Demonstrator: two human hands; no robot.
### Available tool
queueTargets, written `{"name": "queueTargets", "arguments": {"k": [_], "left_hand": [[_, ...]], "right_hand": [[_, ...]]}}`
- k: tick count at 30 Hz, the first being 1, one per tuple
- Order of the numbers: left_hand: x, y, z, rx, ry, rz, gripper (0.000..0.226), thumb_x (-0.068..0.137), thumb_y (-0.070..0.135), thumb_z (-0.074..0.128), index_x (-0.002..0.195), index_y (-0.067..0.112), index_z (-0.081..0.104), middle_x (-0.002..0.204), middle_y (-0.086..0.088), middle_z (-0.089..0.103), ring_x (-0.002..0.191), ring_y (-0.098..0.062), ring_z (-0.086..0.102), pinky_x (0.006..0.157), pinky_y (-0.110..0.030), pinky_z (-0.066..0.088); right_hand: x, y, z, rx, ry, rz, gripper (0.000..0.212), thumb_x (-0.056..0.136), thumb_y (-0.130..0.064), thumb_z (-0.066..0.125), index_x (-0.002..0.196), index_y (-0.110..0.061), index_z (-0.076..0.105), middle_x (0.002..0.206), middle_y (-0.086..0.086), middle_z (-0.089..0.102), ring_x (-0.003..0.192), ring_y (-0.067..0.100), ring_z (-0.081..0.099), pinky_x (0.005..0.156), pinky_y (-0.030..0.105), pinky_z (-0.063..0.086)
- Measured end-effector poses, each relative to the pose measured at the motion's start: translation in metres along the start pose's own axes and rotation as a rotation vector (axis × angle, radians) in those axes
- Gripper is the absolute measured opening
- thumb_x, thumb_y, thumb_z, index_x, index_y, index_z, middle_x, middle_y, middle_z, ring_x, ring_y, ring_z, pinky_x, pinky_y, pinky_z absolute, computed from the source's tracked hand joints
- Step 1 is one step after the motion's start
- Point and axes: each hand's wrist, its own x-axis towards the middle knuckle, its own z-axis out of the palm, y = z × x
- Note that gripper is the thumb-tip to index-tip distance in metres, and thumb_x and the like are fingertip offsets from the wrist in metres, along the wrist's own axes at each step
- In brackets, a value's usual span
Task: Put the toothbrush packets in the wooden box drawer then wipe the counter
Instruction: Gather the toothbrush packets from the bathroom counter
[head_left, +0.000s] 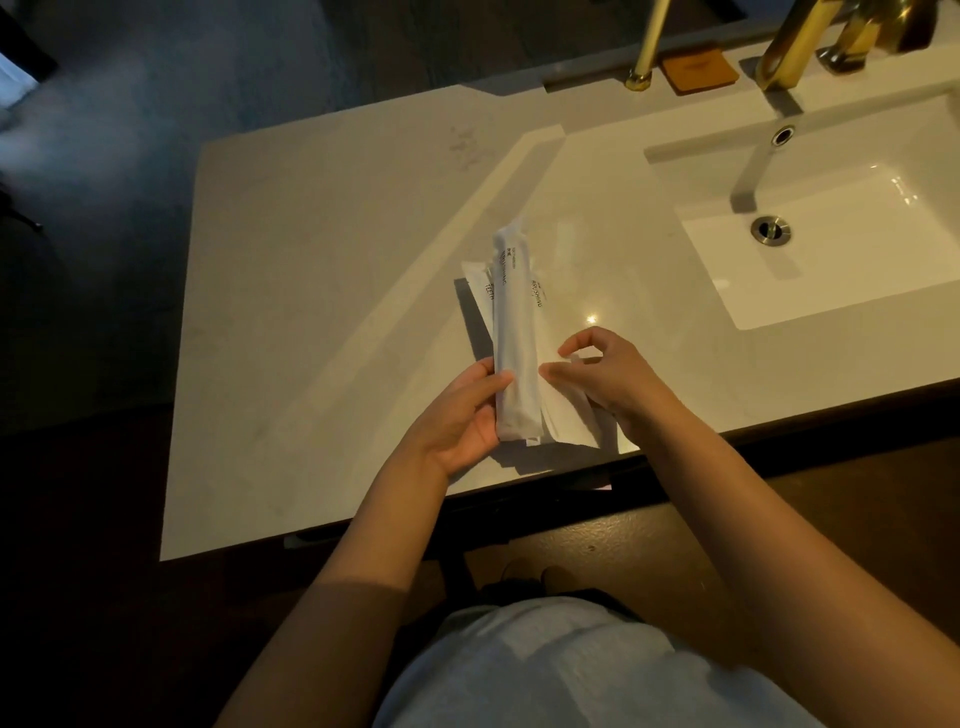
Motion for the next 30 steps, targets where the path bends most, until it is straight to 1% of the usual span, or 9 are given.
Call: {"name": "queueTargets", "arguments": {"k": [3, 5, 9, 12, 14, 17, 21, 26, 30], "left_hand": [[0.001, 0.004, 0.002, 0.137, 0.059, -0.008, 0.015, 0.092, 0.012, 0.051, 0.107, 0.011, 0.053, 0.114, -0.014, 0.057, 0.116, -0.029, 0.056, 0.099, -0.048, 0.047], [0.002, 0.008, -0.001, 0.288, 0.119, -0.012, 0.014, 0.091, 0.010, 0.052, 0.104, 0.010, 0.054, 0.111, -0.011, 0.059, 0.104, -0.023, 0.060, 0.089, -0.040, 0.053], [0.003, 0.009, -0.006, 0.422, 0.199, -0.004, 0.006, 0.086, 0.006, 0.058, 0.091, 0.010, 0.058, 0.093, -0.007, 0.064, 0.083, -0.017, 0.064, 0.071, -0.028, 0.058], [0.001, 0.001, -0.008, 0.441, 0.263, 0.035, 0.006, 0.084, 0.005, 0.061, 0.089, 0.008, 0.061, 0.088, -0.008, 0.066, 0.075, -0.015, 0.064, 0.060, -0.022, 0.058], [0.001, -0.006, -0.009, 0.456, 0.281, 0.054, 0.018, 0.083, 0.007, 0.063, 0.100, 0.003, 0.064, 0.097, -0.012, 0.068, 0.078, -0.017, 0.066, 0.065, -0.024, 0.058], [-0.004, -0.013, -0.011, 0.414, 0.273, 0.038, 0.031, 0.085, 0.006, 0.060, 0.115, -0.003, 0.060, 0.103, -0.015, 0.067, 0.086, -0.020, 0.066, 0.074, -0.029, 0.058], [-0.014, -0.023, -0.012, 0.385, 0.253, 0.044, 0.031, 0.086, 0.005, 0.057, 0.116, -0.004, 0.058, 0.098, -0.012, 0.066, 0.084, -0.020, 0.065, 0.065, -0.024, 0.059], [-0.022, -0.040, -0.003, 0.574, 0.299, 0.172, 0.012, 0.086, 0.011, 0.058, 0.097, 0.012, 0.064, 0.096, -0.006, 0.068, 0.084, -0.018, 0.066, 0.062, -0.025, 0.053], [-0.036, -0.059, 0.014, 0.740, 0.204, 0.284, 0.010, 0.086, 0.008, 0.055, 0.093, 0.009, 0.063, 0.081, 0.004, 0.067, 0.065, 0.002, 0.066, 0.055, -0.012, 0.049]], "right_hand": [[0.000, 0.005, -0.004, 0.012, 0.033, -0.018, 0.029, 0.075, -0.020, 0.073, 0.097, -0.012, 0.057, 0.084, -0.001, 0.055, 0.070, 0.011, 0.051, 0.052, 0.021, 0.038], [0.000, 0.010, -0.005, 0.039, 0.051, -0.026, 0.023, 0.078, -0.018, 0.068, 0.098, -0.012, 0.058, 0.089, 0.003, 0.057, 0.066, 0.010, 0.049, 0.051, 0.021, 0.036], [-0.003, 0.017, -0.008, 0.140, -0.011, 0.082, 0.051, 0.076, -0.014, 0.070, 0.123, -0.008, 0.050, 0.115, 0.003, 0.052, 0.092, 0.023, 0.061, 0.058, 0.028, 0.050], [-0.006, 0.021, -0.009, 0.180, -0.111, 0.087, 0.021, 0.078, -0.008, 0.068, 0.098, -0.004, 0.064, 0.102, 0.013, 0.065, 0.078, 0.021, 0.065, 0.064, 0.030, 0.054], [-0.010, 0.022, -0.009, 0.129, -0.106, 0.068, 0.004, 0.079, -0.007, 0.065, 0.082, -0.010, 0.065, 0.090, 0.012, 0.067, 0.072, 0.020, 0.064, 0.064, 0.031, 0.054], [-0.020, 0.025, -0.009, 0.067, -0.040, 0.058, 0.015, 0.080, -0.009, 0.065, 0.066, -0.012, 0.059, 0.073, 0.004, 0.061, 0.064, 0.017, 0.058, 0.054, 0.025, 0.046], [-0.033, 0.039, -0.013, 0.080, 0.046, 0.031, 0.024, 0.076, -0.010, 0.067, 0.085, 0.012, 0.060, 0.081, 0.027, 0.060, 0.076, 0.025, 0.058, 0.068, 0.033, 0.046], [-0.063, 0.058, -0.025, 0.151, 0.107, -0.009, 0.008, 0.082, -0.007, 0.062, 0.075, -0.009, 0.060, 0.066, -0.001, 0.056, 0.062, 0.014, 0.053, 0.050, 0.022, 0.041], [-0.097, 0.082, -0.049, 0.229, 0.204, -0.036, 0.010, 0.083, -0.006, 0.062, 0.082, -0.016, 0.063, 0.076, -0.003, 0.064, 0.073, 0.010, 0.061, 0.062, 0.021, 0.048]]}}
